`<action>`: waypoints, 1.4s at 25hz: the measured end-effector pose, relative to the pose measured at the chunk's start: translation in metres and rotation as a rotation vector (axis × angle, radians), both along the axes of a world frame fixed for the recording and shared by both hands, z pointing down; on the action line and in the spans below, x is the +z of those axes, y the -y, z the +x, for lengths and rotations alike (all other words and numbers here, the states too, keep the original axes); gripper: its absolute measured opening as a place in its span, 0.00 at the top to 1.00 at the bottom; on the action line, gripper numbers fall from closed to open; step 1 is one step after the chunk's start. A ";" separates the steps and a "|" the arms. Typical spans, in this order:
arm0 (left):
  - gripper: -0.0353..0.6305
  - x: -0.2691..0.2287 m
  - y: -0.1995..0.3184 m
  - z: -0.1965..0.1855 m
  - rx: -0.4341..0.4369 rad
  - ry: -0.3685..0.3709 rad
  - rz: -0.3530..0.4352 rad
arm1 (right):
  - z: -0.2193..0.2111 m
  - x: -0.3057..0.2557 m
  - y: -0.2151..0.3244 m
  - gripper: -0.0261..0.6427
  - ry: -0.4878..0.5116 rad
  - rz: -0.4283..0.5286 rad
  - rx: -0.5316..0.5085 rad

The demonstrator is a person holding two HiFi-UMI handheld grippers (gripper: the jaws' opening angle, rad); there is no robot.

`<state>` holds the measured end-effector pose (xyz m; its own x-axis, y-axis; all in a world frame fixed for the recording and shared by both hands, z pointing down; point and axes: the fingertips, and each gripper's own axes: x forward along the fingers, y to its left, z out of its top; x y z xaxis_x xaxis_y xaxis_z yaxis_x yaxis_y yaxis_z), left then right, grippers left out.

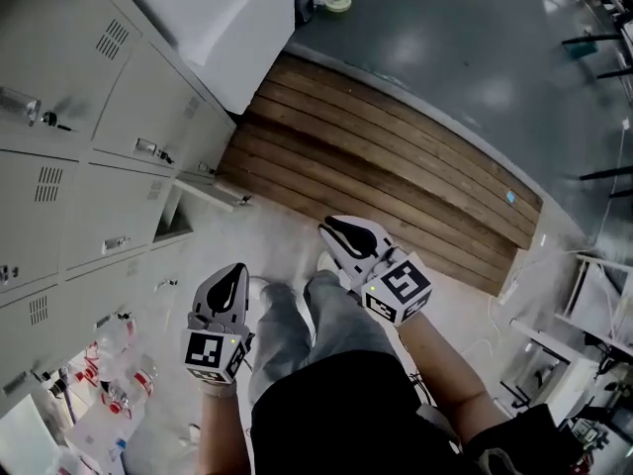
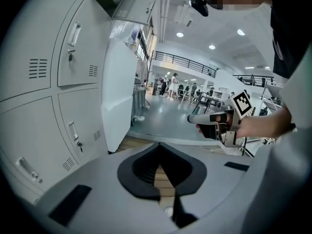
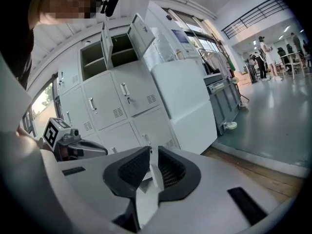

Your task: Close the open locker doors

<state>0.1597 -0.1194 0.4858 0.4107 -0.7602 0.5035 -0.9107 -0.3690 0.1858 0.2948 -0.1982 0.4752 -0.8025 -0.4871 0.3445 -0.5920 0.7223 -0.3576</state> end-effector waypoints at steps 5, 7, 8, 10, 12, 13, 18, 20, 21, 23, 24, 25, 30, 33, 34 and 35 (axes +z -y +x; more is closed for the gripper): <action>0.92 0.044 -0.013 -0.029 -0.029 -0.009 -0.038 | -0.040 0.058 -0.008 0.86 -0.030 -0.043 -0.048; 0.92 0.061 -0.020 -0.042 -0.052 -0.015 -0.049 | -0.055 0.079 -0.012 0.86 -0.041 -0.057 -0.072; 0.92 0.069 -0.023 -0.048 -0.066 -0.021 -0.056 | -0.062 0.091 -0.014 0.85 -0.049 -0.064 -0.087; 0.92 0.085 -0.032 -0.060 -0.103 -0.042 -0.074 | -0.076 0.114 -0.019 0.83 -0.062 -0.080 -0.117; 0.92 0.101 -0.042 -0.070 -0.138 -0.063 -0.091 | -0.091 0.137 -0.025 0.80 -0.074 -0.090 -0.142; 0.92 0.111 -0.048 -0.075 -0.148 -0.066 -0.100 | -0.099 0.149 -0.028 0.79 -0.081 -0.093 -0.152; 0.92 0.159 -0.082 -0.099 -0.192 -0.062 -0.154 | -0.131 0.207 -0.045 0.74 -0.121 -0.123 -0.203; 0.92 0.177 -0.093 -0.110 -0.228 -0.066 -0.170 | -0.142 0.229 -0.050 0.72 -0.138 -0.133 -0.231; 0.92 0.186 -0.098 -0.115 -0.245 -0.072 -0.177 | -0.149 0.241 -0.052 0.72 -0.149 -0.136 -0.247; 0.92 0.204 -0.106 -0.124 -0.268 -0.092 -0.192 | -0.161 0.263 -0.056 0.70 -0.177 -0.138 -0.286; 0.92 0.211 -0.110 -0.128 -0.277 -0.100 -0.199 | -0.168 0.273 -0.058 0.69 -0.191 -0.138 -0.305; 0.92 0.218 -0.114 -0.133 -0.287 -0.104 -0.204 | -0.174 0.283 -0.060 0.68 -0.203 -0.140 -0.324; 0.92 0.248 -0.132 -0.163 -0.350 -0.098 -0.216 | -0.205 0.336 -0.062 0.60 -0.271 -0.147 -0.404; 0.92 0.263 -0.144 -0.180 -0.386 -0.106 -0.224 | -0.220 0.366 -0.057 0.57 -0.309 -0.146 -0.417; 0.92 0.268 -0.148 -0.186 -0.397 -0.110 -0.226 | -0.225 0.375 -0.055 0.57 -0.315 -0.149 -0.415; 0.92 0.272 -0.152 -0.190 -0.403 -0.114 -0.230 | -0.230 0.384 -0.052 0.57 -0.322 -0.151 -0.413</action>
